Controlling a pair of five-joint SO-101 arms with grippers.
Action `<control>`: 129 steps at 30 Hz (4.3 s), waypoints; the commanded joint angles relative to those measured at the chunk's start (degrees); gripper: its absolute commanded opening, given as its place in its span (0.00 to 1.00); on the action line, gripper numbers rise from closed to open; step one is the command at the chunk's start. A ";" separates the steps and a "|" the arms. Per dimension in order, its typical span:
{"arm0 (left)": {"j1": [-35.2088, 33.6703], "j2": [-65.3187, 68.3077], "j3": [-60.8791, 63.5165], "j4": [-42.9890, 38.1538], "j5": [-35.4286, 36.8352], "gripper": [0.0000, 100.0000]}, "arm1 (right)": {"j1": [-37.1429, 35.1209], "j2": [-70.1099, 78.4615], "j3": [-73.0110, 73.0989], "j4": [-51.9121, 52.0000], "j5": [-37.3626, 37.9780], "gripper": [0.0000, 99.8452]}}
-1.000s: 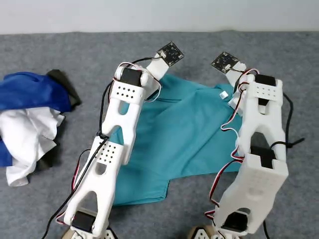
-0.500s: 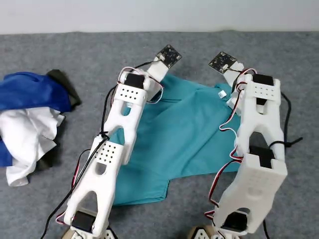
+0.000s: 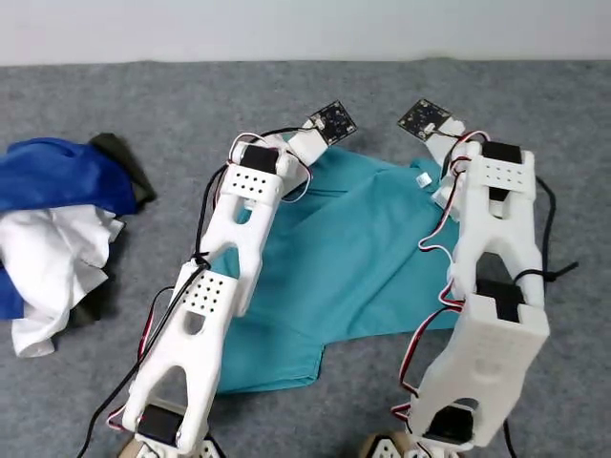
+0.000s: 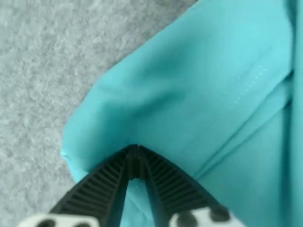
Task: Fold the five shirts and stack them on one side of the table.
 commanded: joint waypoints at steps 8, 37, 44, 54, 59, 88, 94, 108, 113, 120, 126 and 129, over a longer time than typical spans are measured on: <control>0.18 -2.64 -13.76 21.98 -0.97 0.00 | -0.75 -1.19 -4.04 0.40 -0.79 0.01; 0.09 -2.11 -2.51 2.73 7.21 0.03 | -0.75 -1.27 -4.04 0.57 -0.79 0.01; 0.18 -2.20 -2.15 1.14 7.21 0.02 | -0.66 -1.27 -3.96 0.57 -0.79 0.01; 1.67 -5.27 -3.82 23.47 -3.78 0.00 | -0.40 -1.36 -4.04 0.57 -0.79 0.01; 0.70 -5.71 -1.98 26.90 -3.52 0.00 | -0.75 -1.45 -5.54 4.62 -0.79 0.01; -2.20 -12.92 10.07 25.32 -0.62 0.14 | -0.75 -6.29 -5.63 5.41 -0.88 0.01; -3.43 -11.08 9.71 24.97 0.26 0.06 | -0.75 -6.29 -5.63 5.41 -0.88 0.01; 0.53 -11.60 -4.44 26.81 0.79 0.11 | -1.01 -6.29 -5.71 6.99 -2.81 0.01; 1.23 -11.43 -2.07 26.81 3.43 0.16 | -0.57 -6.37 -5.71 6.99 -2.64 0.01; 0.79 -10.99 0.13 25.76 3.43 0.16 | -0.92 -6.37 -5.71 6.99 -2.55 0.01; 0.44 -12.57 -1.45 26.90 3.34 0.16 | -1.01 -6.37 -5.71 6.99 -2.55 0.01; 0.35 -15.21 -1.71 26.90 3.25 0.16 | -1.01 -6.37 -5.71 6.99 -2.46 0.01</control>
